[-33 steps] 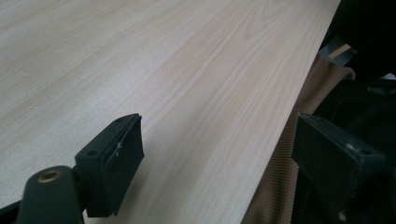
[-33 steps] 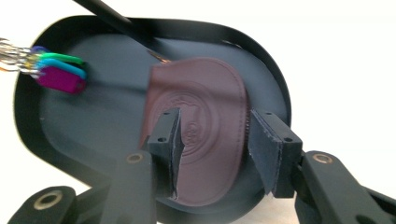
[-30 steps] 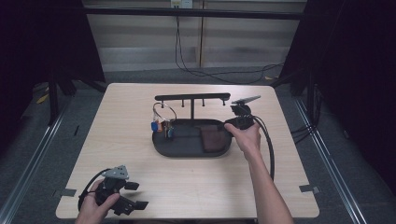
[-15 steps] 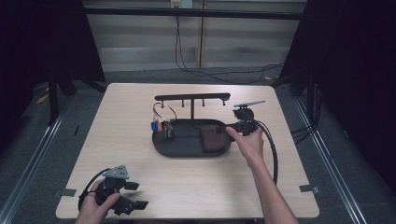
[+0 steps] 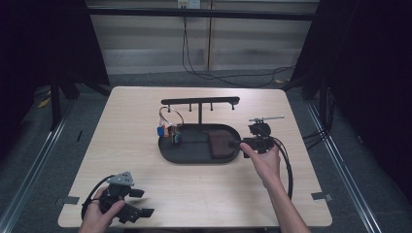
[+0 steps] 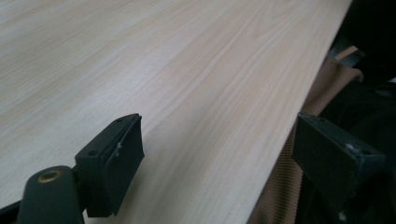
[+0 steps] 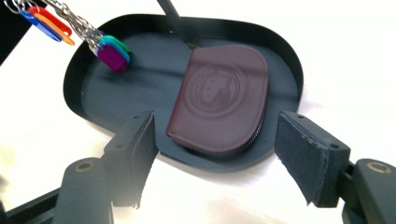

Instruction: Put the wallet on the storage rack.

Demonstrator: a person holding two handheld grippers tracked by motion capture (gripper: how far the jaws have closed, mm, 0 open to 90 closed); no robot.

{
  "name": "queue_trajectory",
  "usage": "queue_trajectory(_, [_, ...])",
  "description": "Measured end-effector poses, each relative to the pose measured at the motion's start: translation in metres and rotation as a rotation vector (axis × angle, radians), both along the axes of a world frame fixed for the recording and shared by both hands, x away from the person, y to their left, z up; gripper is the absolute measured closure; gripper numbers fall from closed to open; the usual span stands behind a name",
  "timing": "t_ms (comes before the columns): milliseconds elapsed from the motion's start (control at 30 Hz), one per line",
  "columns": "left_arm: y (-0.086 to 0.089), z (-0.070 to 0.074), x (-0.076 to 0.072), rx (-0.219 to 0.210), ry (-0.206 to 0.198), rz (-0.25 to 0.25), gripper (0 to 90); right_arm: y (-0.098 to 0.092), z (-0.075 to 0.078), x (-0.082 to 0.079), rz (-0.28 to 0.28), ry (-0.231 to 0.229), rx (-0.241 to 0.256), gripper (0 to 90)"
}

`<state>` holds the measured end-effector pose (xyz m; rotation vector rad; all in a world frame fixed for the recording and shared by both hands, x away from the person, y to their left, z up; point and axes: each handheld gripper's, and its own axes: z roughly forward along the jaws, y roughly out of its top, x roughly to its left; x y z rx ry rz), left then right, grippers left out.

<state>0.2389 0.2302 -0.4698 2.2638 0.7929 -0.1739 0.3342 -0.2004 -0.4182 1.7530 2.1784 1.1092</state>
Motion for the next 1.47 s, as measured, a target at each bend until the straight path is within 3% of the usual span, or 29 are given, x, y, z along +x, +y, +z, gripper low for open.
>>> queue_trajectory(100, [0.002, -0.001, 0.002, 0.001, 0.014, 0.012, 16.7, -0.001, -0.002, -0.008, -0.002, -0.014, -0.014, 29.1])
queue_trajectory(567, [0.003, -0.001, 0.002, -0.012, 0.012, 0.023, 16.7, -0.011, -0.016, -0.046, 0.003, -0.033, 0.021, 27.8])
queue_trajectory(800, [0.007, -0.002, 0.004, -0.024, 0.039, 0.066, 17.0, -0.016, -0.021, -0.066, 0.014, -0.038, 0.011, 27.8])
queue_trajectory(967, [0.008, -0.001, 0.004, -0.028, 0.034, 0.069, 16.9, -0.024, -0.022, -0.084, -0.003, -0.051, 0.004, 27.5])
queue_trajectory(1200, [0.008, -0.001, 0.004, -0.040, 0.020, 0.085, 16.9, -0.037, -0.032, -0.106, -0.021, -0.047, 0.015, 27.5])
queue_trajectory(1267, [0.009, -0.001, 0.003, -0.041, 0.014, 0.094, 17.0, -0.039, -0.037, -0.113, -0.034, -0.051, -0.002, 27.3])
queue_trajectory(1467, [0.012, 0.000, 0.004, -0.046, 0.007, 0.106, 16.9, -0.042, -0.043, -0.124, -0.045, -0.056, -0.009, 26.8])
